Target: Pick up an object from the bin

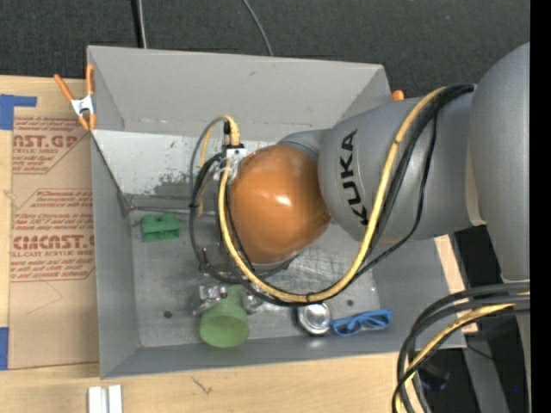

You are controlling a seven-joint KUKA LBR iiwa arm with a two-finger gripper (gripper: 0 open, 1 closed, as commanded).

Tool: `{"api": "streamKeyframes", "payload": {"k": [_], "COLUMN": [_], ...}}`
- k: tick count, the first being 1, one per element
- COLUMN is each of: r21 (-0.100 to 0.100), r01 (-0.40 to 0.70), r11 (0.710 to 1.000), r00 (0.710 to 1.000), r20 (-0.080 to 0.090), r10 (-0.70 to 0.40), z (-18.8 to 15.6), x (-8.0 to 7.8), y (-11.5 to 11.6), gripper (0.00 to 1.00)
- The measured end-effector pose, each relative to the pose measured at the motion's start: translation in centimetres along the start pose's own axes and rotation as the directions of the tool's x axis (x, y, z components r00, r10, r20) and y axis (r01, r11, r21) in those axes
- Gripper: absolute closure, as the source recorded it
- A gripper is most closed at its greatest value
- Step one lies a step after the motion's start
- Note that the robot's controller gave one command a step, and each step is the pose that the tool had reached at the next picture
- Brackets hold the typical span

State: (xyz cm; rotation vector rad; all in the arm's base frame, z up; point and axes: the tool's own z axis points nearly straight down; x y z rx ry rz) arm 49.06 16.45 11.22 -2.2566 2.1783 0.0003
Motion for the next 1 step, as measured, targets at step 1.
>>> {"api": "streamKeyframes", "payload": {"k": [1], "r21": [0.004], "r01": [0.004], "r11": [1.0], "r00": [1.0], "r20": [0.001], "r10": [-0.004], "z": [-12.1], "x": [0.31], "y": [-1.42], "gripper": [1.0]}}
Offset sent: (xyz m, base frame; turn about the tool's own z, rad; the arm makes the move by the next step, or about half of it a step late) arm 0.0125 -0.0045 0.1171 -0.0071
